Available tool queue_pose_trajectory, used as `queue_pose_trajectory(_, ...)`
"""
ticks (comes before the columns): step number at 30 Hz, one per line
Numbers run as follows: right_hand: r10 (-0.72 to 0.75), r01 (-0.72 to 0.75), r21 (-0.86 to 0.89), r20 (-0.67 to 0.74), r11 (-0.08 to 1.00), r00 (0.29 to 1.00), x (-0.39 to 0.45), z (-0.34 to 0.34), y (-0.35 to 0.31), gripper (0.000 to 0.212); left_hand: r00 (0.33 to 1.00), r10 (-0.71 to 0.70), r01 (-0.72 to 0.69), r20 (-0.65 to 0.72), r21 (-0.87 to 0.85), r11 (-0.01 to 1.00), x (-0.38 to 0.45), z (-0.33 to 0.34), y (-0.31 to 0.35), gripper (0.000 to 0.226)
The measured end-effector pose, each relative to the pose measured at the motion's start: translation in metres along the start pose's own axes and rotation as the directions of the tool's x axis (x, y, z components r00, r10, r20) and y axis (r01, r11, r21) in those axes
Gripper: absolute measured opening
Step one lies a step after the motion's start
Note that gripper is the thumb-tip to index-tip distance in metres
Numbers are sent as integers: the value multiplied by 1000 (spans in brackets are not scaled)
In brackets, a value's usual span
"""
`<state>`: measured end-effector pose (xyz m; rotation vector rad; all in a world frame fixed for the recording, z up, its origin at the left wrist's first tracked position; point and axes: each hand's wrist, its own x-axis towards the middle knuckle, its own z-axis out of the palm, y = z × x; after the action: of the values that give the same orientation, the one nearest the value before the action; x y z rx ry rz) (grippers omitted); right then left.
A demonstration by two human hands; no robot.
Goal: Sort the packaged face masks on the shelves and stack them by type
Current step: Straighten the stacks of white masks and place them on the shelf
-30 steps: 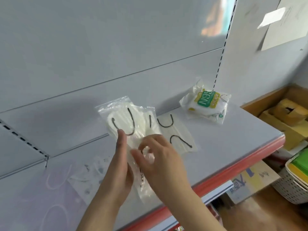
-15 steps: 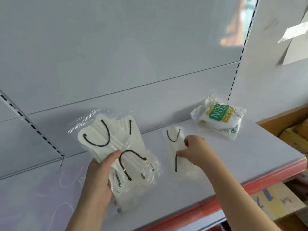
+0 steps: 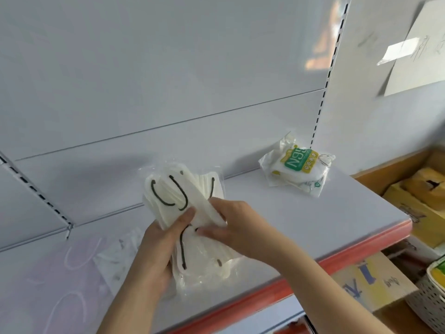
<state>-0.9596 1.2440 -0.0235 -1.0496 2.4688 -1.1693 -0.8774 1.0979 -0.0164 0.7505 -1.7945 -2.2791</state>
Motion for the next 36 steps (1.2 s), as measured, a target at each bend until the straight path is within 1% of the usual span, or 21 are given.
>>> queue_pose_trajectory(2, 49, -31, 192, -92, 981, 995, 1, -20, 4, 21, 1000, -25, 25, -2, -91, 996, 0, -5, -3, 40)
queue_pose_trajectory(4, 146, -41, 493, -176, 869, 974, -3, -39, 6, 14, 999, -49, 48, -7, -138, 989, -1, -8, -4, 38)
queue_pose_trajectory(6, 183, 4, 852, -117, 524, 976, -8, -48, 4, 10, 998, -65, 62, -18, -129, 990, -1, -11, -7, 38)
queue_pose_trajectory(7, 169, 6, 925, -76, 381, 983, -11, -47, 1, 11, 997, -66, 63, -26, -120, 991, -2, -9, -7, 38)
queue_pose_trajectory(8, 164, -5, 922, -64, 387, 984, -12, -42, -1, 9, 998, -61, 57, -27, -120, 991, -3, -7, -7, 39)
queue_pose_trajectory(9, 187, -31, 836, -86, 548, 979, -11, -33, 0, 6, 998, -58, 56, -9, -149, 987, -4, -5, -6, 41)
queue_pose_trajectory(11, 234, -125, 394, -243, 910, 941, -8, -9, 8, 21, 996, -51, 66, 69, -242, 968, -9, 1, -3, 55)
queue_pose_trajectory(12, 205, -156, 163, -352, 974, 913, -6, 3, 13, 29, 994, -40, 67, 104, -262, 963, -10, 3, -1, 61)
queue_pose_trajectory(13, 142, -147, 23, -435, 989, 889, -6, 11, 14, 32, 993, -27, 56, 119, -241, 969, -11, 6, 0, 60)
queue_pose_trajectory(15, 13, -38, -46, -465, 998, 885, -9, 19, 16, 34, 995, 35, -26, 90, -107, 994, -10, 7, -2, 42)
queue_pose_trajectory(18, -21, 65, 94, -412, 993, 911, -15, 14, 17, 71, 989, 145, -145, 9, -19, 989, -5, 6, -2, 38)
queue_pose_trajectory(20, -3, 87, 220, -357, 972, 934, -19, 4, 18, 98, 970, 221, -221, 100, -8, 975, -2, 2, 0, 44)
queue_pose_trajectory(21, -12, 101, 273, -311, 957, 950, -21, 0, 19, 103, 952, 259, -267, 161, 26, 963, -1, -2, 0, 49)
queue_pose_trajectory(23, -55, 129, 354, -212, 926, 976, -25, -3, 22, 102, 914, 311, -351, 262, 126, 928, 0, -9, -2, 61)
queue_pose_trajectory(25, -86, 139, 333, -169, 933, 982, -31, 0, 22, 102, 895, 337, -399, 293, 189, 897, -1, -10, -5, 61)
queue_pose_trajectory(27, -94, 137, 317, -149, 939, 984, -34, 8, 18, 104, 897, 343, -406, 277, 214, 889, -4, -7, -9, 51)
queue_pose_trajectory(30, -26, 81, 354, -158, 932, 987, -31, 19, 10, 110, 920, 358, -385, 158, 211, 898, -6, -10, -9, 43)
queue_pose_trajectory(32, 30, 24, 372, -137, 928, 990, -25, 20, 1, 99, 928, 367, -371, 62, 78, 925, -7, -24, -5, 39)
queue_pose_trajectory(34, 28, -4, 392, -55, 920, 998, -11, 20, -17, 64, 930, 366, -369, -44, -93, 925, -10, -46, 7, 35)
queue_pose_trajectory(35, 35, -22, 452, -19, 891, 999, -2, 24, -28, 53, 928, 362, -373, -91, -177, 911, -13, -59, 14, 39)
queue_pose_trajectory(36, 25, -27, 556, 12, 831, 1000, 5, 29, -41, 54, 926, 349, -375, -143, -250, 893, -16, -74, 20, 45)
